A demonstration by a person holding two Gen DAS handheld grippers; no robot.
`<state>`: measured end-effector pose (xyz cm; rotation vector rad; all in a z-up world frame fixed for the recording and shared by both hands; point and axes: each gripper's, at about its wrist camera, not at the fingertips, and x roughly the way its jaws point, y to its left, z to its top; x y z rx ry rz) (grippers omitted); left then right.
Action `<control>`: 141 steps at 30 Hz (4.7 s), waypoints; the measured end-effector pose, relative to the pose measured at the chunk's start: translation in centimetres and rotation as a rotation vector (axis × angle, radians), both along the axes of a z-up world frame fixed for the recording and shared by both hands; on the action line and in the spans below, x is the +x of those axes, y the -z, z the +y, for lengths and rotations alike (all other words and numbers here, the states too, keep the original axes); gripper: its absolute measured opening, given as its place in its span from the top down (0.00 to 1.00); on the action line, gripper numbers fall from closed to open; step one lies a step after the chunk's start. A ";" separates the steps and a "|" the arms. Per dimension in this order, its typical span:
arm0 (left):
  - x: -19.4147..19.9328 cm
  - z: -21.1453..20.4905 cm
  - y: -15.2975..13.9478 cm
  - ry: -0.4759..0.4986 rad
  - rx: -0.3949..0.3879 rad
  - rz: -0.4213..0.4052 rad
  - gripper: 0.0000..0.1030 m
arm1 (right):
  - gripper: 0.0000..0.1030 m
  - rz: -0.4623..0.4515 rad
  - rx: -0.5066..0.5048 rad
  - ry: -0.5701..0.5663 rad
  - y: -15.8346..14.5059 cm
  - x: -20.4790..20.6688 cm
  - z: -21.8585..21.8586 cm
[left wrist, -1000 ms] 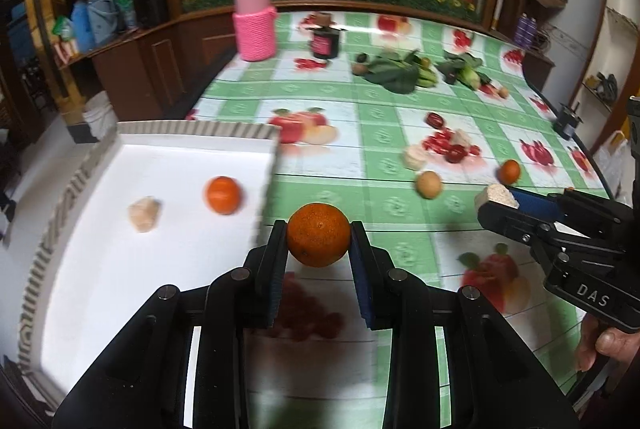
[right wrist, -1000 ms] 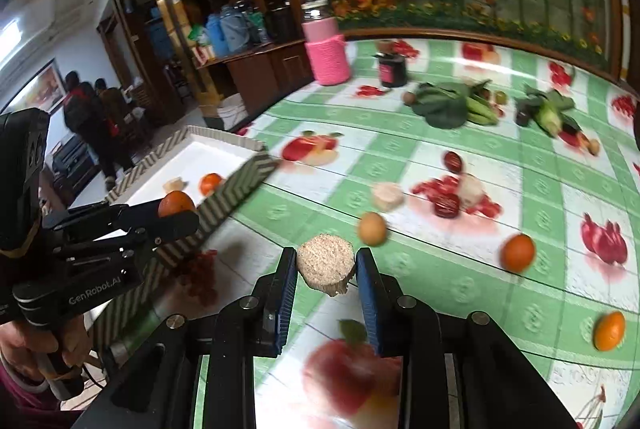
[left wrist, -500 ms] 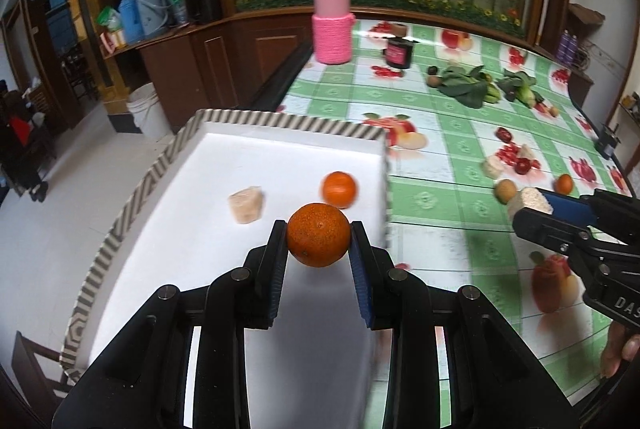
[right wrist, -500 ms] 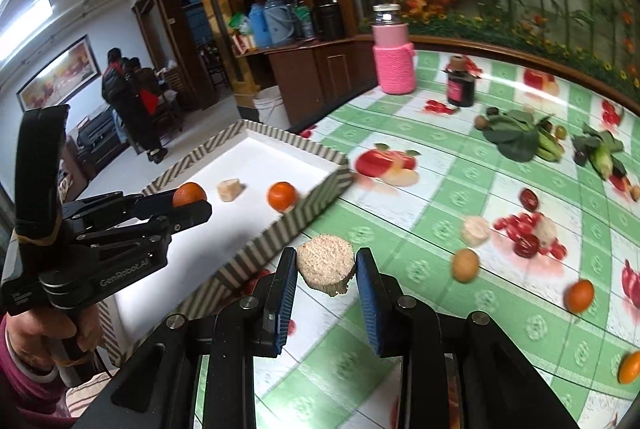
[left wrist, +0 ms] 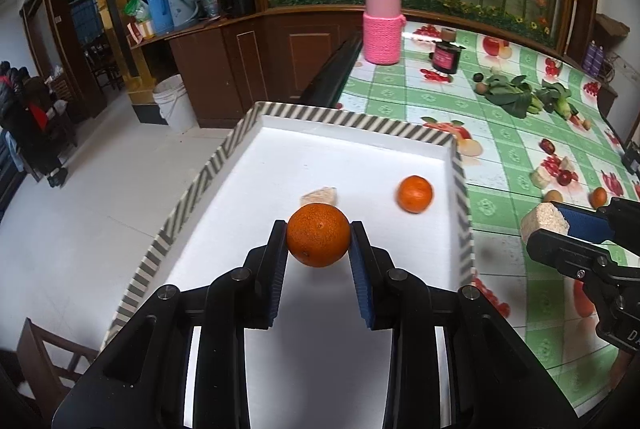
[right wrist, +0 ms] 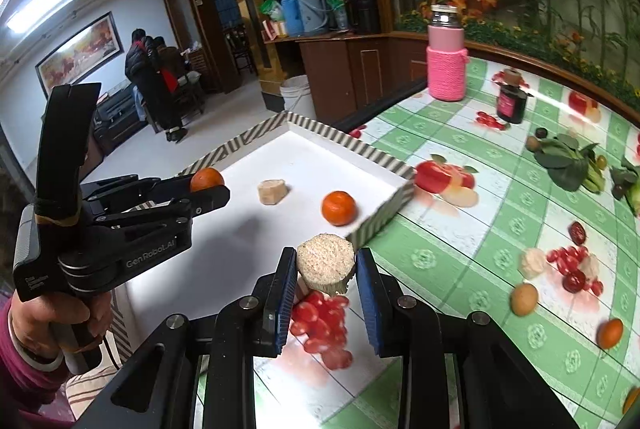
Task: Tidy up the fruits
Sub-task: 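Carry the orange and the pale slice over the white tray with both grippers, then open both grippers to release the orange and slice into the tray, then move both grippers back over the remaining fruits on the tablecloth, then grasp a tan round fruit with the left gripper while the right gripper grasps an orange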
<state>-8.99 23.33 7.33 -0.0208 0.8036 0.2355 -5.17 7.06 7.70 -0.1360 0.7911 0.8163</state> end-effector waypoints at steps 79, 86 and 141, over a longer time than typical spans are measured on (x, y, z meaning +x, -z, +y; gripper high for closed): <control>0.9 -4.5 -0.7 0.023 0.020 -0.020 0.45 | 0.69 0.039 -0.014 0.099 1.0 1.0 -2.2; 1.6 -9.3 -0.5 0.112 -0.007 -0.018 0.45 | 0.69 0.036 -0.018 0.197 1.0 0.6 -7.3; 11.4 -21.5 6.1 0.351 -0.170 0.147 0.75 | 0.69 0.077 0.017 0.640 4.2 2.0 -31.1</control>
